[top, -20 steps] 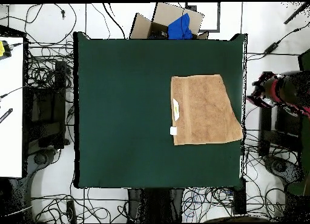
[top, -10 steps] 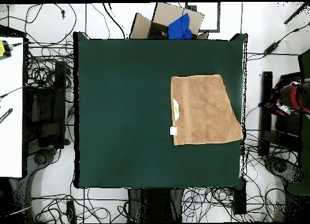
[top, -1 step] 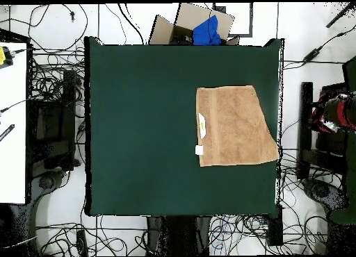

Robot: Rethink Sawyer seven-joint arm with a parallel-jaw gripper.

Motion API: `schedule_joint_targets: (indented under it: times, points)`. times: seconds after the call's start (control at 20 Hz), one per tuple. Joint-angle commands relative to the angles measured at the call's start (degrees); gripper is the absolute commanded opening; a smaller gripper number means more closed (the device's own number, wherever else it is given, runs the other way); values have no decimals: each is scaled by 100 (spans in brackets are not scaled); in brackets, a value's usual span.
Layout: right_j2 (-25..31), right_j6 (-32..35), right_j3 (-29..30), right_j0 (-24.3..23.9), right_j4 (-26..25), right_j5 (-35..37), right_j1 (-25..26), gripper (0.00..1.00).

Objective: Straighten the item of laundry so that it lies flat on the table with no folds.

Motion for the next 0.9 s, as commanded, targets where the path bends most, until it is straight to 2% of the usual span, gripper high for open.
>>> schedule_joint_targets:
  times: [0.05,0.65,0.9]
  points:
    - [542,167,1008,171,-229,-379,121,100]
    - [504,691,1602,143,-60,-875,185,100]
    - [655,610,1805,48,42,-1127,163,100]
